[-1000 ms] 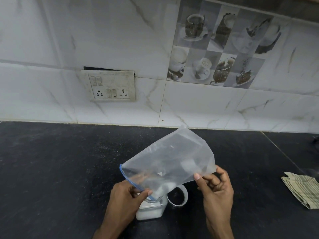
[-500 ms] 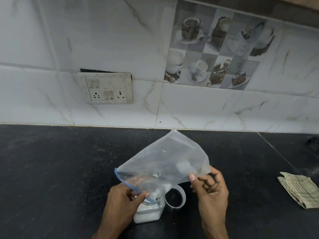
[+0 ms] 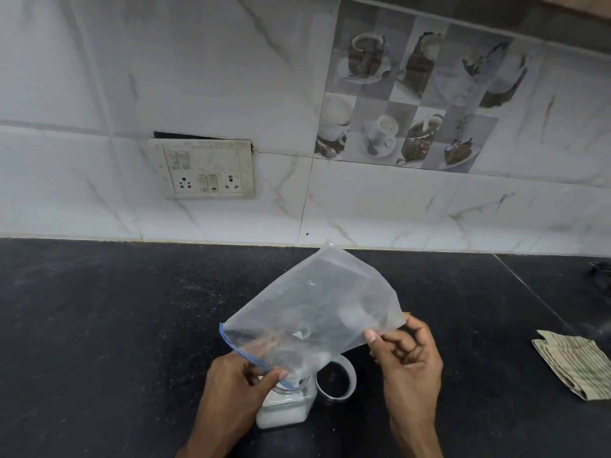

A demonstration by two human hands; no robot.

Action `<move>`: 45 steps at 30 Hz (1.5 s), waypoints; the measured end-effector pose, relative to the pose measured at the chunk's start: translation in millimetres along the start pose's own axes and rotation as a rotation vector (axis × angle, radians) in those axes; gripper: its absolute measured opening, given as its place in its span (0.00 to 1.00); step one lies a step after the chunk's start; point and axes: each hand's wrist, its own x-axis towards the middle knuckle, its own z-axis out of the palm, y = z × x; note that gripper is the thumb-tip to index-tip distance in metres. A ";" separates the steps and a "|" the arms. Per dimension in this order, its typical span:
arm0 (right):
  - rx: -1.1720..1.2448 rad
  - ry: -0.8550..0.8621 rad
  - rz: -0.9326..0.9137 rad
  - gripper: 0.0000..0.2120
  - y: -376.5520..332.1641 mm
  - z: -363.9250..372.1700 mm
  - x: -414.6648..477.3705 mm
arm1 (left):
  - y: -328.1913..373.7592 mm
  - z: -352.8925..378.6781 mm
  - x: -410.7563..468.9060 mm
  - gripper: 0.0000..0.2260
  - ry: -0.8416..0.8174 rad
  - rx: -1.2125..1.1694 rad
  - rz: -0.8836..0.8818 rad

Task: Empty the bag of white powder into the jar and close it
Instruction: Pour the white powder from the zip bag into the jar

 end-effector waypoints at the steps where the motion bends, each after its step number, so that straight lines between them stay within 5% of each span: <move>1: -0.003 -0.007 0.000 0.19 0.4 0.3 0.2 | -2.2 0.4 0.6 0.08 0.003 -0.003 -0.004; 34: 0.008 0.004 -0.018 0.17 3.7 0.7 0.9 | 4.0 -2.3 -1.4 0.07 -0.018 -0.022 0.004; 37: 0.007 0.006 -0.019 0.17 3.0 1.2 1.4 | 7.5 -3.3 -2.9 0.14 -0.021 -0.036 0.007; 45: 0.015 -0.010 -0.016 0.17 3.9 2.6 1.3 | 2.6 -1.2 -1.7 0.07 -0.012 -0.027 -0.003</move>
